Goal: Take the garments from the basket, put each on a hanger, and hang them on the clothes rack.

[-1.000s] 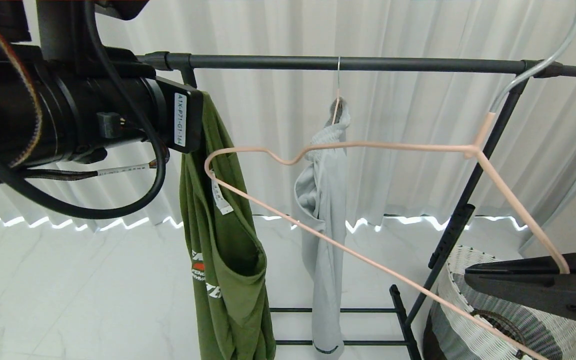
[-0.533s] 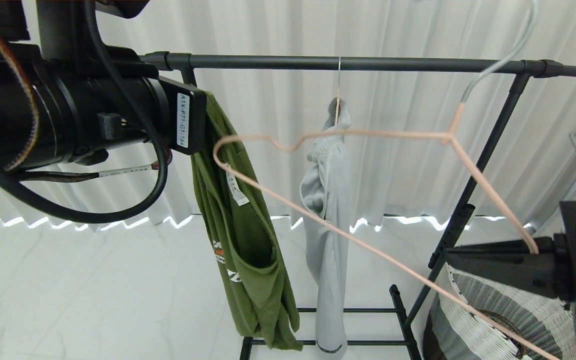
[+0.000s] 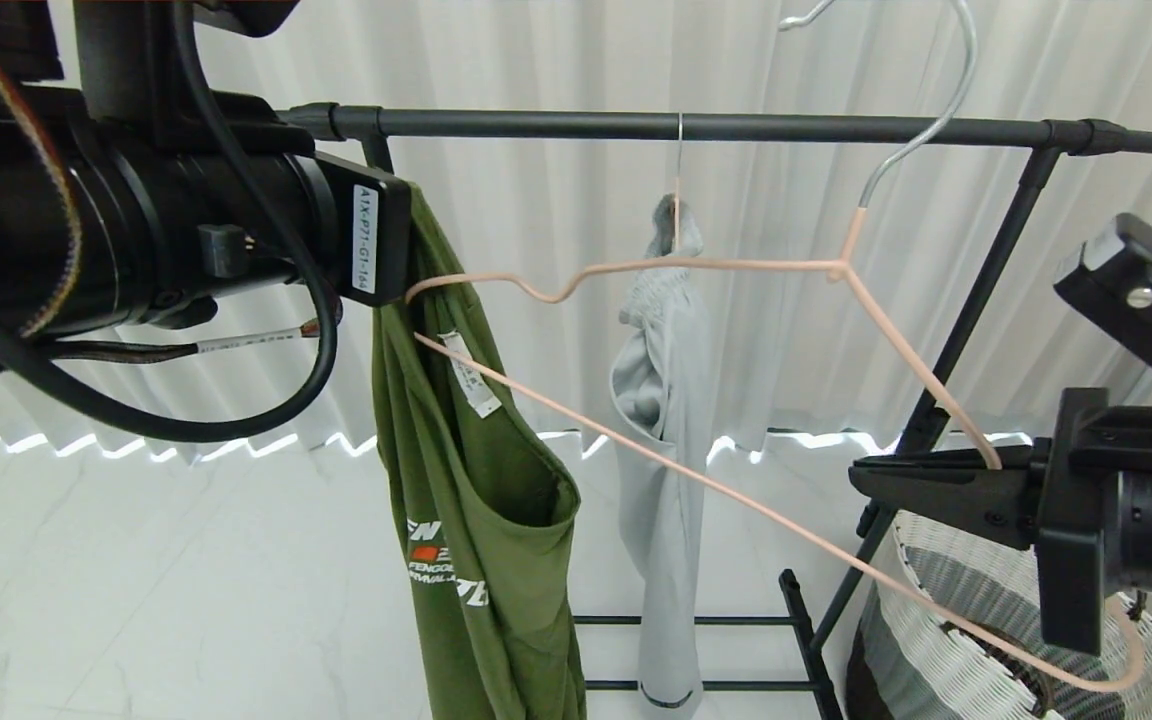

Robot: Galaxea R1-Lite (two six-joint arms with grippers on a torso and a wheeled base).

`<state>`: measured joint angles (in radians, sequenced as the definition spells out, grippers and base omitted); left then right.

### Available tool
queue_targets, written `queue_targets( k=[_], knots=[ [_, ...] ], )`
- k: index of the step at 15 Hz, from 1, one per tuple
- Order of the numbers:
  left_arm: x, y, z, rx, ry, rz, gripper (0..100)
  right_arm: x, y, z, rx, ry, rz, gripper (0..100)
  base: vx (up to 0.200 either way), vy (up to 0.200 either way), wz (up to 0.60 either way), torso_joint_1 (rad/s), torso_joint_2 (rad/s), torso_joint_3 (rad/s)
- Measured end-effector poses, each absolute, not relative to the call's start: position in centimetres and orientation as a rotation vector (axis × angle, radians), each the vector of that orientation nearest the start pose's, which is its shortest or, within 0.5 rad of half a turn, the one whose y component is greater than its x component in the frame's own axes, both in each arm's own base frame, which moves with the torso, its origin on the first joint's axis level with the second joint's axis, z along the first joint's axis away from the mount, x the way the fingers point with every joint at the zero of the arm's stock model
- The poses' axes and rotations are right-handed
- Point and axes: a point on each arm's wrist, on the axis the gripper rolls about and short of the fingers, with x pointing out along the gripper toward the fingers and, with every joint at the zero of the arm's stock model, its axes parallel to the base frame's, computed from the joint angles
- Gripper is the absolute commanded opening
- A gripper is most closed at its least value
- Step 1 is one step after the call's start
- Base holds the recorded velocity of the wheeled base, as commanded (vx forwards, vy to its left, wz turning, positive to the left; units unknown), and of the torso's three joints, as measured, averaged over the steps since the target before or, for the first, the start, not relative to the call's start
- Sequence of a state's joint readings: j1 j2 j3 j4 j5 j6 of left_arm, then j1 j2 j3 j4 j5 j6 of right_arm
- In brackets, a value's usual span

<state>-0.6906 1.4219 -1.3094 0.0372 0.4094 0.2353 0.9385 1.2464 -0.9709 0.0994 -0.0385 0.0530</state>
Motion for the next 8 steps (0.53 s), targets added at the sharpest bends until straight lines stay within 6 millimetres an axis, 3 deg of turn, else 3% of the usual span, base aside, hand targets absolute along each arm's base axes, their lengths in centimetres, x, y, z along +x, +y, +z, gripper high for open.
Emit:
queue_targets(
  k=[2,8],
  knots=[
    [18.9,-14.4,33.6,0.320,0.104,-0.237,0,11.5,15.4,26.9,-0.107,0.384,0.836,0,0.000,0.000,0.00,0.000,0.00,0.000],
    [18.8,-16.0,33.0,0.334,0.116,-0.288,0,12.8,17.1,26.8,-0.060,0.332,0.803,0,0.000,0.000,0.00,0.000,0.00,0.000]
  ],
)
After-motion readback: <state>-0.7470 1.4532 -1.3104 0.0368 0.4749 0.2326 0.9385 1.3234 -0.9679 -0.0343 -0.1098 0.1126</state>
